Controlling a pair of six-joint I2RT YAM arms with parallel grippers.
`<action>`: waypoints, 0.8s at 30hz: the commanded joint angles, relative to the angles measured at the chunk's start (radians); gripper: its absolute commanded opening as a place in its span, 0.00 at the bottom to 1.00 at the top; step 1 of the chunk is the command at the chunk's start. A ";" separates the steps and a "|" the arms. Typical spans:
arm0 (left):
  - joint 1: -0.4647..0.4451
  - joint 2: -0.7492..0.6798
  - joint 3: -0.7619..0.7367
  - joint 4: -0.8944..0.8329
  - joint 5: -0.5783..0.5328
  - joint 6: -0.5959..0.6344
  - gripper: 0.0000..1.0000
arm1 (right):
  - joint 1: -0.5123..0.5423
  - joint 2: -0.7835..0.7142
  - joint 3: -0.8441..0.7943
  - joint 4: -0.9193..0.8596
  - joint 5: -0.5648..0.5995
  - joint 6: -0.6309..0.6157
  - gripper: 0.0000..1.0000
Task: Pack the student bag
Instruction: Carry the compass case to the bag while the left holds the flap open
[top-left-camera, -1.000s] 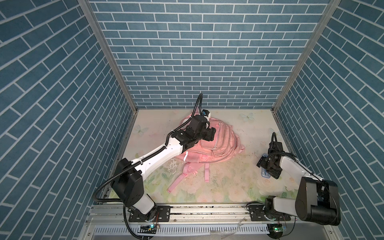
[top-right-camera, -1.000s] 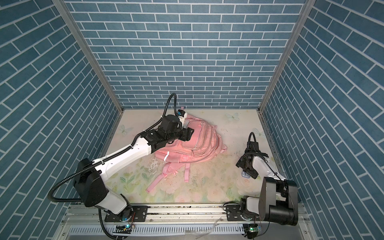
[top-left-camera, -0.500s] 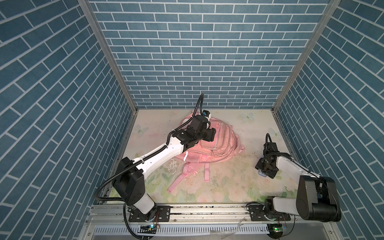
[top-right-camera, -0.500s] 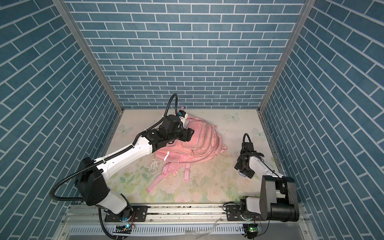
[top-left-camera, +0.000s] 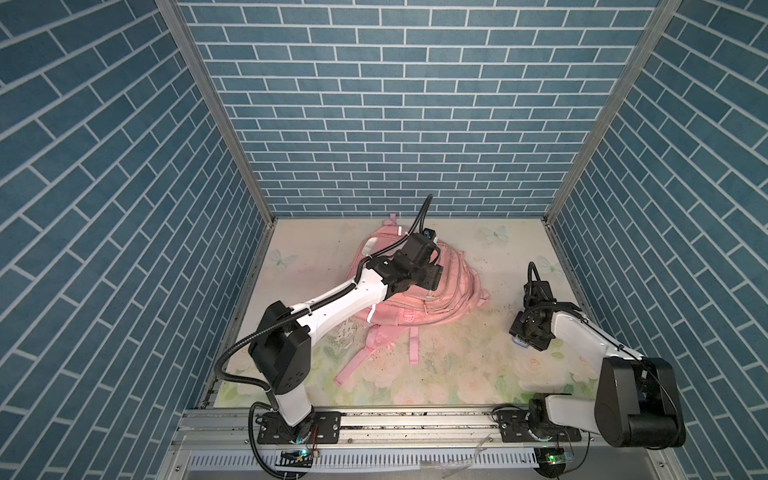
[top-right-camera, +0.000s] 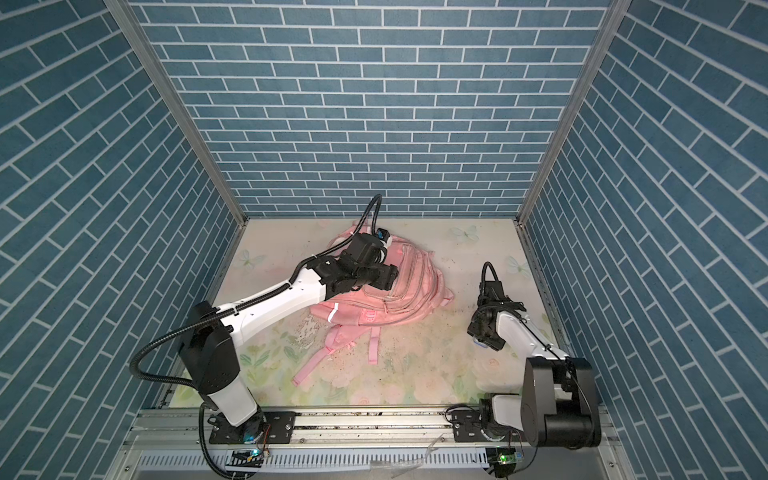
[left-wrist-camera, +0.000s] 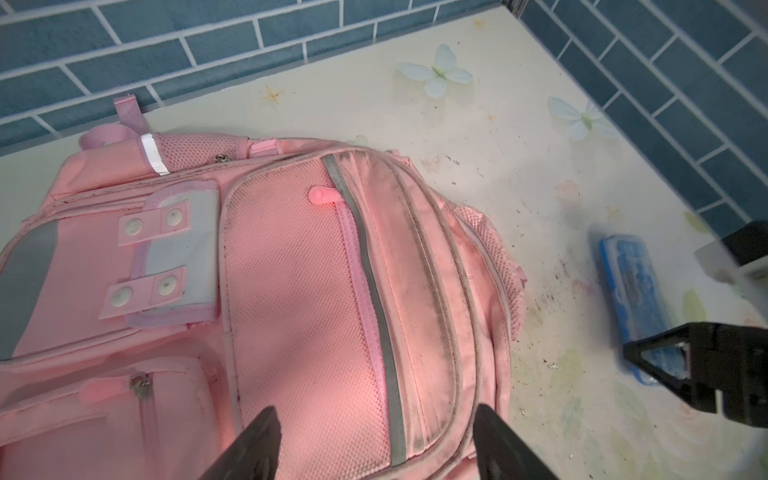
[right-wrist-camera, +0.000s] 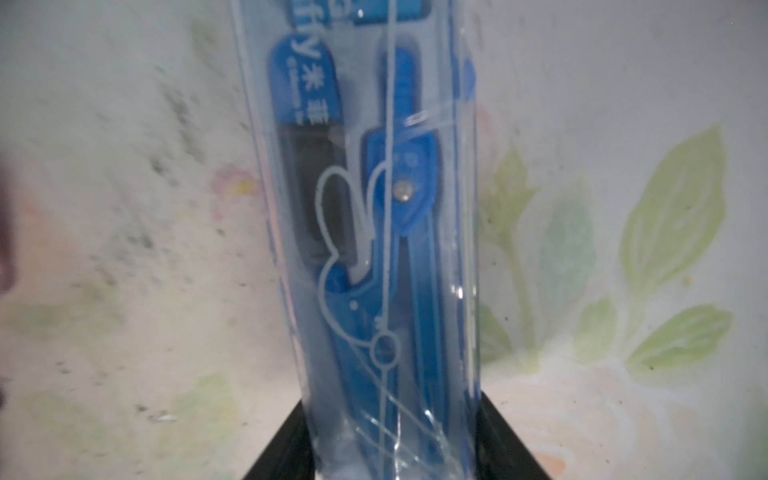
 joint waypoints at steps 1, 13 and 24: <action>-0.050 0.068 0.069 -0.118 -0.065 0.036 0.74 | 0.010 -0.054 0.079 0.004 -0.013 -0.026 0.49; -0.109 0.349 0.348 -0.337 -0.198 -0.072 0.73 | 0.041 -0.108 0.097 0.116 -0.131 -0.059 0.47; -0.121 0.383 0.526 -0.462 -0.339 -0.189 0.11 | 0.049 -0.172 0.047 0.182 -0.205 -0.111 0.41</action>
